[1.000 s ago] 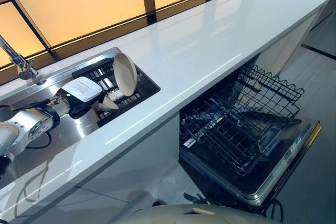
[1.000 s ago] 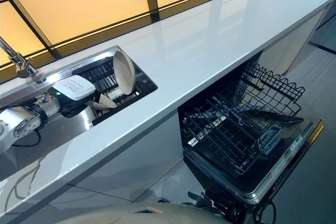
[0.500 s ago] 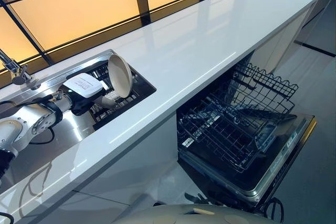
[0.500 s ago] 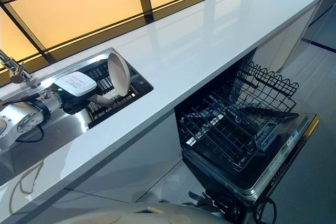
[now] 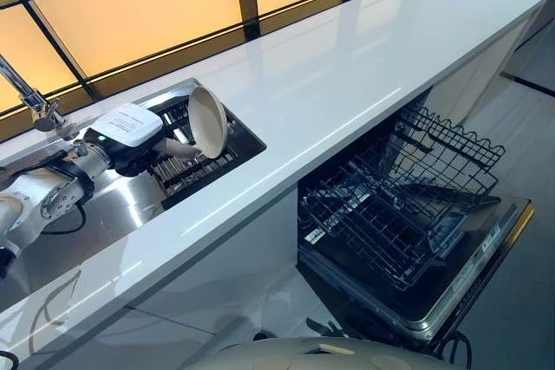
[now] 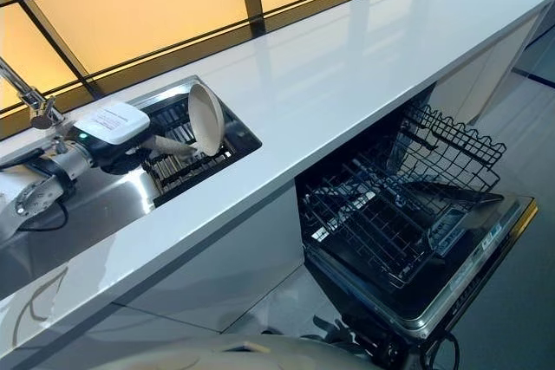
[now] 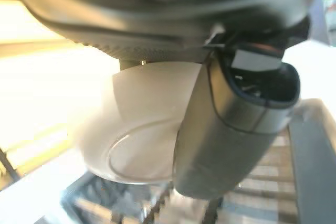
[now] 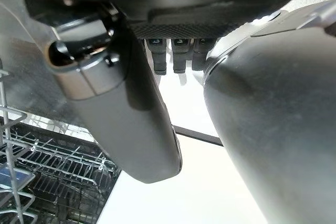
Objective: Pick up plates and place into dishwasher.
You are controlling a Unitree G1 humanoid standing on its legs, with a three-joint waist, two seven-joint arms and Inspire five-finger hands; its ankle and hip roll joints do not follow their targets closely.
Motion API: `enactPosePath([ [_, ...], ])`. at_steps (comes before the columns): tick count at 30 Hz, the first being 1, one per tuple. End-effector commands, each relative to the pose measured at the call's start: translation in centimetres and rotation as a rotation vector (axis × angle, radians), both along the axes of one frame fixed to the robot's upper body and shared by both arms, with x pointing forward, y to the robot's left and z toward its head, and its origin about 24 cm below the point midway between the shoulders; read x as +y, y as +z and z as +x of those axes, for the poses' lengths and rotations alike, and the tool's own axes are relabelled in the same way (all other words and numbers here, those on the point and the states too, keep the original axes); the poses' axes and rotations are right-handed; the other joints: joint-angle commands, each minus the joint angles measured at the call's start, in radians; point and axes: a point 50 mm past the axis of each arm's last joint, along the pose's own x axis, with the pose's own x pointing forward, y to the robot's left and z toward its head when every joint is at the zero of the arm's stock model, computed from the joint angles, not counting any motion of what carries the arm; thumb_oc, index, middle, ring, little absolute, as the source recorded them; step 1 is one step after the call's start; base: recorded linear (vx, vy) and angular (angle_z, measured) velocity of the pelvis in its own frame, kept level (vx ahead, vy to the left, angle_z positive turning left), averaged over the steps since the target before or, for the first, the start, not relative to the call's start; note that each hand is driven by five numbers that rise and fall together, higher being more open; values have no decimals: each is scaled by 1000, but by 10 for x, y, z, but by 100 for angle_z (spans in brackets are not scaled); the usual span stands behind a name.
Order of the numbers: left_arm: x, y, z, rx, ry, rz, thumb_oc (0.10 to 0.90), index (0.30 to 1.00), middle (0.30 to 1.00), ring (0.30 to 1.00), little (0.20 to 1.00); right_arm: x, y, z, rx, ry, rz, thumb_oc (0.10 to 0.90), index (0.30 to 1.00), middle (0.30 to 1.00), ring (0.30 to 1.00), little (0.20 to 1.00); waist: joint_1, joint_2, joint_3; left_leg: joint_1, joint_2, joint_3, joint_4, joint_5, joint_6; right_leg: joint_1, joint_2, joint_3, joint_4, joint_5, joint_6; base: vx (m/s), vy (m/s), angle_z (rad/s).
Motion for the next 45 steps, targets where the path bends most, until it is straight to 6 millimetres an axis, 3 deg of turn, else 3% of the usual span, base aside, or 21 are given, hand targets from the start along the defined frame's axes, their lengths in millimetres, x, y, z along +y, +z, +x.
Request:
enactPosePath([
  [1, 23, 127, -18, -595, 7, -94, 100, 300, 300, 300, 200, 0, 3, 12, -63, -60, 42, 800, 900, 900, 900, 900, 6, 13, -5, 34, -89, 33, 7, -118, 61, -13, 46, 8, 8, 5, 35, 0, 0, 0],
  [6, 19, 131, -31, -673, -45, -244, 100, 300, 300, 300, 200, 0, 8, 26, -145, 115, -9, 800, 900, 900, 900, 900, 9, 7, -8, 31, -92, 29, 7, -120, 62, -16, 39, 6, 7, 9, 37, 0, 0, 0],
  [10, 15, 114, -32, -650, -56, -271, 100, 300, 300, 300, 200, 11, 22, 63, -343, 167, -13, 800, 900, 900, 900, 900, 10, -3, -4, 33, -98, 24, 7, -123, 67, -20, 31, 5, 8, 13, 40, 0, 0, 0],
  [12, 14, 106, -32, -628, -60, -281, 100, 300, 300, 300, 200, 10, 35, 83, -462, 236, -125, 800, 900, 900, 900, 900, 9, -8, -4, 32, -102, 24, 7, -125, 69, -24, 26, 6, 9, 16, 44, 0, 0, 0],
  [14, 13, 100, -31, -617, -56, -292, 100, 300, 300, 300, 200, 5, 37, 88, -507, 272, -195, 800, 900, 900, 900, 900, 6, -2, -5, 29, -104, 23, 7, -125, 71, -33, 24, 19, 12, 25, 52, -9, 25, -1],
  [19, 14, 105, -32, -619, -39, -301, 100, 300, 300, 300, 200, 30, 66, 117, -647, 421, -373, 800, 900, 900, 900, 900, -26, 16, 14, 27, -112, 53, 7, -135, 82, -57, 1, 32, 14, 48, 81, -40, 83, -8],
  [25, 17, 100, -42, -651, -48, -299, 100, 300, 300, 300, 200, 50, 101, 130, -818, 491, -435, 800, 900, 900, 900, 900, -64, 21, 39, 23, -115, 95, 7, -140, 93, -95, -16, 53, 34, 69, 106, -54, 91, -18],
  [35, 10, 90, -59, -728, -97, -323, 100, 300, 300, 300, 200, 40, 161, 137, -1101, 262, -321, 800, 900, 900, 900, 900, -88, -5, 36, 20, -103, 138, 7, -141, 96, -113, -12, 72, 56, 65, 111, -23, 38, -14],
  [39, 8, 82, -66, -758, -94, -351, 100, 300, 300, 300, 200, 20, 211, 148, -1305, 118, -396, 800, 900, 900, 900, 900, -92, -19, 24, 20, -96, 140, 7, -141, 94, -104, -3, 83, 43, 58, 100, -2, -1, -4],
  [40, 7, 81, -67, -760, -93, -354, 100, 300, 300, 300, 200, 18, 213, 148, -1315, 111, -400, 800, 900, 900, 900, 900, -92, -18, 24, 21, -95, 140, 7, -141, 93, -102, -2, 83, 42, 58, 100, 0, -7, -3],
  [45, 6, 74, -69, -781, -84, -374, 100, 300, 300, 300, 200, -6, 265, 159, -1519, -32, -445, 800, 900, 900, 900, 900, -84, -29, 12, 19, -88, 135, 7, -139, 89, -91, 9, 87, 29, 50, 86, 0, 0, 0],
])
